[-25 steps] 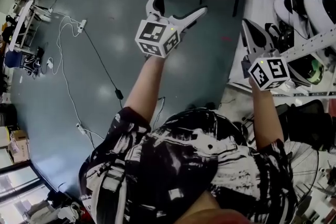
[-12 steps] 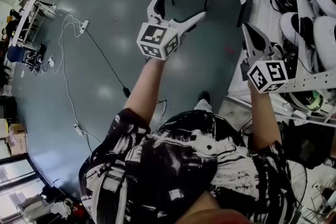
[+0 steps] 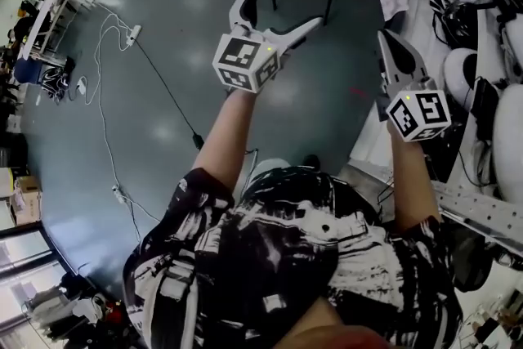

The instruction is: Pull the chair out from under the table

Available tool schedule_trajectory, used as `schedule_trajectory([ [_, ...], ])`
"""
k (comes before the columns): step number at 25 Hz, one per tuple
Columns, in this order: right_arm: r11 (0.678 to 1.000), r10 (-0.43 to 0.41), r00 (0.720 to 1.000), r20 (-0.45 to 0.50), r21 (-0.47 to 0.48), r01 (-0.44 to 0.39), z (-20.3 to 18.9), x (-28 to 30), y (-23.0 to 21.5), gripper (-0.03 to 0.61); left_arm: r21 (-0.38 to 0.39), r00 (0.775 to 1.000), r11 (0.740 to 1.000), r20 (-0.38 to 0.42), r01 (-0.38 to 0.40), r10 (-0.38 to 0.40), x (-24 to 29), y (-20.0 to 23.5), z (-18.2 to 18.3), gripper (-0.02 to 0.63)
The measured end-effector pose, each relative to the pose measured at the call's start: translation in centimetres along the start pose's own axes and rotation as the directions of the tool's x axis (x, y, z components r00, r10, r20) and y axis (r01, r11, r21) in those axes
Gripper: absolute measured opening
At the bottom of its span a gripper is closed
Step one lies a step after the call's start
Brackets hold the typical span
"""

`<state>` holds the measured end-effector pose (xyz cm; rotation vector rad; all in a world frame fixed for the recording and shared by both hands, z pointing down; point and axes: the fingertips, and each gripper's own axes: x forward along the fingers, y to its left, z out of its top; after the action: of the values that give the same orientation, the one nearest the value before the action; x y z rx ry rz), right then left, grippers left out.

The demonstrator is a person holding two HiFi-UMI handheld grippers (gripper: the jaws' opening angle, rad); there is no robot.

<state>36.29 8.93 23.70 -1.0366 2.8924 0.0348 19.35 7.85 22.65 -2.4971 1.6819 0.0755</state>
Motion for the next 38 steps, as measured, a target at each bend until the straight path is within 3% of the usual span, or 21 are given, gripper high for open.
schedule_trajectory([
  [10,1.0,-0.003,1.0,-0.024,0.01,0.003,-1.3,9.4,-3.9,-0.002,-0.015,0.999,1.0,-0.028,0.024,-0.024,6.7,7.2,-2.6,0.572],
  [24,0.998,-0.066,0.997,-0.025,0.007,0.067,-2.7,28.0,-8.1,-0.002,-0.034,0.995,0.994,-0.027,0.1,-0.101,16.5,23.2,-6.0,0.572],
  [38,0.999,0.01,1.0,-0.028,0.032,-0.009,-5.4,42.5,-12.6,-0.002,0.003,0.995,0.998,-0.082,0.061,-0.061,23.5,34.1,-10.1,0.572],
])
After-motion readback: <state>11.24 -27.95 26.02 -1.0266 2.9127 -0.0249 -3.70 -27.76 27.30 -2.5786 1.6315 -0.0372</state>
